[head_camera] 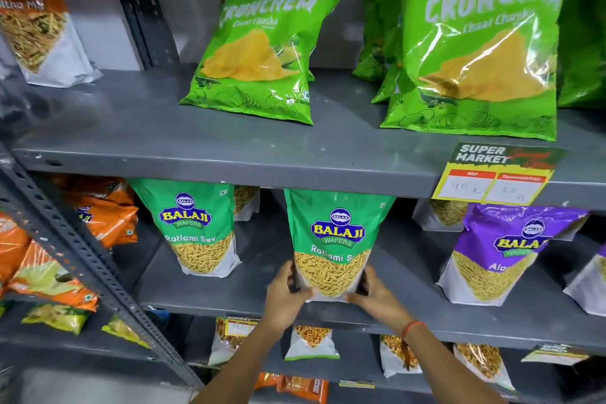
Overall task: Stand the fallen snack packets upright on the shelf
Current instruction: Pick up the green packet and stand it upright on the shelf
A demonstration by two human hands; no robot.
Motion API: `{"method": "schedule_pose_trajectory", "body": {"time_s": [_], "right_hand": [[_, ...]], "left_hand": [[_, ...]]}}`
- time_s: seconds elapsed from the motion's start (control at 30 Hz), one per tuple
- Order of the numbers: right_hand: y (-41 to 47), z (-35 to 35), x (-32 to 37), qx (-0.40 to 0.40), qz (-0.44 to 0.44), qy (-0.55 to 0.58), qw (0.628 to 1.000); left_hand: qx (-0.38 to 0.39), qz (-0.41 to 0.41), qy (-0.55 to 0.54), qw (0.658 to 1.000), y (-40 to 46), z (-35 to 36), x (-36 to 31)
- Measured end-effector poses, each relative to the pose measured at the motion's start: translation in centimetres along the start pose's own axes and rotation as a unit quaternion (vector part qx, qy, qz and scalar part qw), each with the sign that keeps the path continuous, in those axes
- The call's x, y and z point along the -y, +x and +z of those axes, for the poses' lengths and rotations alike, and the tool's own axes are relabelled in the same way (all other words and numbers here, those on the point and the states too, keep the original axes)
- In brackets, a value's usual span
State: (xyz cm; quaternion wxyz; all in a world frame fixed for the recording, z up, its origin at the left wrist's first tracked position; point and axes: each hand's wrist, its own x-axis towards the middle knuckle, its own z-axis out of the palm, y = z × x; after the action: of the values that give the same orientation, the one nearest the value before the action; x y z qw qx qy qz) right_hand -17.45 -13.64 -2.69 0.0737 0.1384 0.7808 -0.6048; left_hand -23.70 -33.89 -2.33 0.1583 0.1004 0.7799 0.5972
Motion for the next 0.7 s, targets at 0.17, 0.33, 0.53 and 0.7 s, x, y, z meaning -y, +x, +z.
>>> {"method": "schedule_pose_trajectory", "body": {"time_s": [0.17, 0.33, 0.53, 0.7], "right_hand": [[1.3, 0.2, 0.5, -0.010, -0.016, -0.002, 1.000], [0.1, -0.1, 0.4, -0.007, -0.033, 0.039, 0.999], [-9.3, -3.2, -1.8, -0.170, -0.032, 0.122, 0.977], [-11.7, -5.1, -2.6, -0.213, -0.057, 0.132, 0.967]], "left_hand": [[-0.010, -0.012, -0.002, 1.000, 1.3, -0.1, 0.1], [-0.060, -0.004, -0.015, 0.998, 0.3, 0.1, 0.5], [-0.145, 0.019, -0.062, 0.987, -6.3, 5.6, -2.4], [-0.122, 0.043, -0.049, 0.990, -6.4, 8.6, -3.2]]}}
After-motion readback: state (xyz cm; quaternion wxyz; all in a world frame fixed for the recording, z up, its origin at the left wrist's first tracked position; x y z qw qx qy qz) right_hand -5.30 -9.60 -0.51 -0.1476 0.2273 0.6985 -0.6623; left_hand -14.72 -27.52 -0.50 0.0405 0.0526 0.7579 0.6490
